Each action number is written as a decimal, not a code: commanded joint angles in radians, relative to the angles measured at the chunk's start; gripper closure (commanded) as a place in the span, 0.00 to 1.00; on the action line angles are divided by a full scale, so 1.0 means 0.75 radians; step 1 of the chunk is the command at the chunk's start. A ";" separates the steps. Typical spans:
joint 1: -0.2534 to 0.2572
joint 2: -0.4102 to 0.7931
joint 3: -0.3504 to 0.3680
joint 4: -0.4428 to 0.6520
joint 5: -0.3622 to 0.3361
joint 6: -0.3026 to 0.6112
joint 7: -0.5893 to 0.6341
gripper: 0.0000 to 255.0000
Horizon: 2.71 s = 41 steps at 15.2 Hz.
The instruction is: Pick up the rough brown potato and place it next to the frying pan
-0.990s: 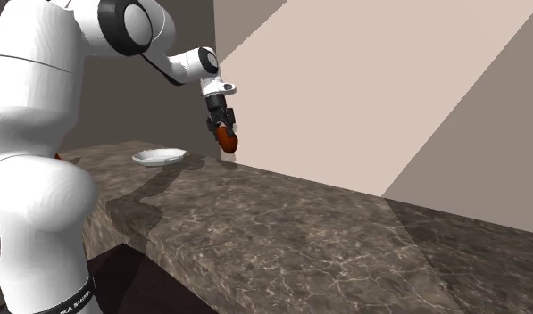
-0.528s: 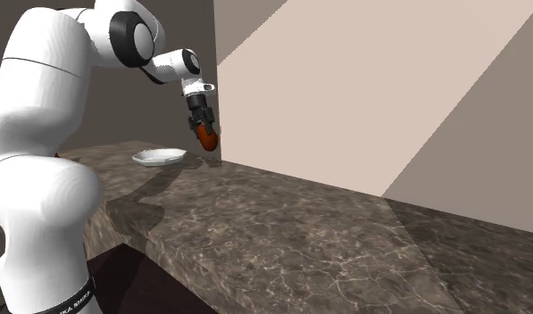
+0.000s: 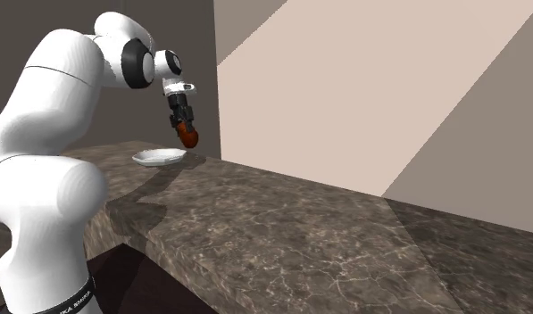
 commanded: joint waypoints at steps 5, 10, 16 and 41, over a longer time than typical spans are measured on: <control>0.154 0.265 0.002 0.430 -0.024 -0.181 0.071 1.00; 0.128 0.217 0.011 0.254 -0.015 -0.060 0.101 1.00; 0.109 0.196 0.015 0.109 -0.012 0.059 0.128 1.00; 0.079 0.214 0.015 -0.119 -0.022 0.297 0.178 0.00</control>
